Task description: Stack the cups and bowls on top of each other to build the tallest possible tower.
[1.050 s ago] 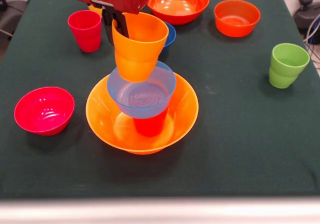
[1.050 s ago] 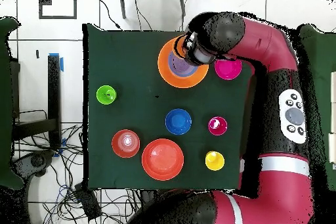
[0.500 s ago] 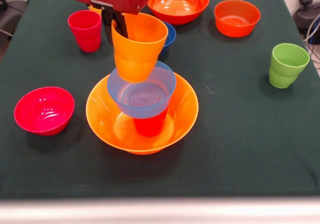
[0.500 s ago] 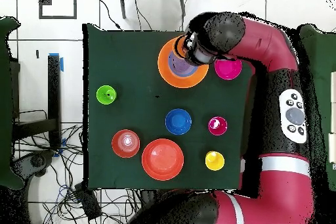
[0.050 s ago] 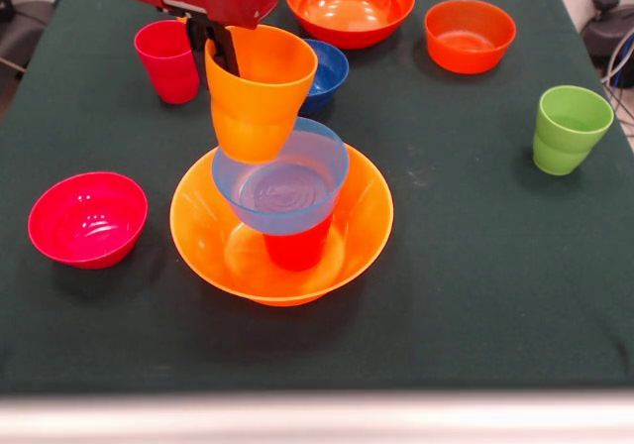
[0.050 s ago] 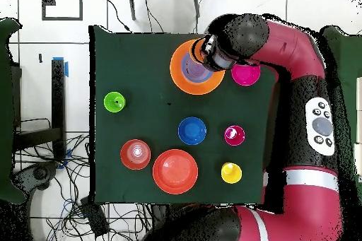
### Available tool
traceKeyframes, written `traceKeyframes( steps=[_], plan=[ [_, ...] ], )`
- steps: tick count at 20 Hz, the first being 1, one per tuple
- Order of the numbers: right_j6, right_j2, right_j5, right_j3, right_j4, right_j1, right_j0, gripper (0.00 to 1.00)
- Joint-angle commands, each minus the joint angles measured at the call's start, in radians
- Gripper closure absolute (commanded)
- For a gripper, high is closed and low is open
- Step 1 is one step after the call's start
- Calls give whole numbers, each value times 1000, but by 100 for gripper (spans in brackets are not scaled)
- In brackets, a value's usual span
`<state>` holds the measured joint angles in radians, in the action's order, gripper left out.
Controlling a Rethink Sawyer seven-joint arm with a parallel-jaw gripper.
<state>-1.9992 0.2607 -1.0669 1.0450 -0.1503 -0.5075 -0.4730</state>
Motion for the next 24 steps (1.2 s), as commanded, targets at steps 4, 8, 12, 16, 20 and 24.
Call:
traceKeyframes(
  steps=[4,8,12,16,20,24],
  plan=[
    [279,85,8,95,-81,7,-3,100],
    [270,91,16,116,-71,-2,-3,100],
    [257,95,17,124,-67,-7,1,100],
    [251,105,17,134,-58,-12,0,100],
    [250,118,11,138,-51,-11,-2,100],
    [250,128,18,143,-50,-9,-6,100]
  ],
)
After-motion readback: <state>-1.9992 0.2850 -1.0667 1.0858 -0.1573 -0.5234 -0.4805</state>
